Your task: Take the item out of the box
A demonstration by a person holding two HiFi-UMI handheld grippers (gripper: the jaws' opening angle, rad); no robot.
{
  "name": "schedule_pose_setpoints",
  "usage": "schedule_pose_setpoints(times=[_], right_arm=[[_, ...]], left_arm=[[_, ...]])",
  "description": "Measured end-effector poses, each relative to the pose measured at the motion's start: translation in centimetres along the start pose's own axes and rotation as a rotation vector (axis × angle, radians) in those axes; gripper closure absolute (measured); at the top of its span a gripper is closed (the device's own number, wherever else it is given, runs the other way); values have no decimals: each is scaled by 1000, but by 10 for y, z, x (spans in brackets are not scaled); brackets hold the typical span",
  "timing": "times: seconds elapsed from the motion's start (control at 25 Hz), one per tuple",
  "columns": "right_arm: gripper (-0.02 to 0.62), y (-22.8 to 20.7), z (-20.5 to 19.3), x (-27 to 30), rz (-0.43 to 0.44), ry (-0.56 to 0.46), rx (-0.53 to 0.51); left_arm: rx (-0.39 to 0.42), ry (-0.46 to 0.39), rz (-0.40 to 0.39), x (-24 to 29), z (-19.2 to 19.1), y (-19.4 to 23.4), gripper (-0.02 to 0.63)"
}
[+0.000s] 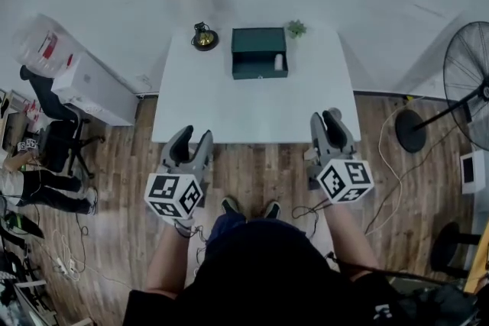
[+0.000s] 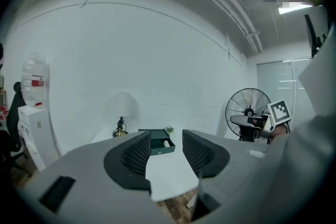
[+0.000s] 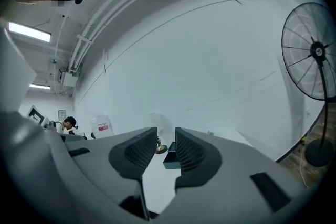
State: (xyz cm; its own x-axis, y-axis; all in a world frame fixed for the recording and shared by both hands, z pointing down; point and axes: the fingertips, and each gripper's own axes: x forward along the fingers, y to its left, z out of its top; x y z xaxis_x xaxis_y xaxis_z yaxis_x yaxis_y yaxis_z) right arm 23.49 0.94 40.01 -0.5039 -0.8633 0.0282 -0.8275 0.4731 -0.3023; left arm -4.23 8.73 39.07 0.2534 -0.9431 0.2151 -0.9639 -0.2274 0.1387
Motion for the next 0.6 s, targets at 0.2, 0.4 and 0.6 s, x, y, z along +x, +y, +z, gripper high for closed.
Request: schedule_pose_setpoints(times=[0.2, 0.4, 0.6], right_arm=[[492, -3, -9, 29, -18, 23, 17], [503, 0, -7, 66, -67, 11, -6], [504, 5, -2, 120, -164, -11, -42]], left_arm=[[-6, 23, -25, 28, -3, 19, 422], [-26, 19, -84, 70, 1, 56, 422], [-49, 3, -181, 126, 20, 108, 422]])
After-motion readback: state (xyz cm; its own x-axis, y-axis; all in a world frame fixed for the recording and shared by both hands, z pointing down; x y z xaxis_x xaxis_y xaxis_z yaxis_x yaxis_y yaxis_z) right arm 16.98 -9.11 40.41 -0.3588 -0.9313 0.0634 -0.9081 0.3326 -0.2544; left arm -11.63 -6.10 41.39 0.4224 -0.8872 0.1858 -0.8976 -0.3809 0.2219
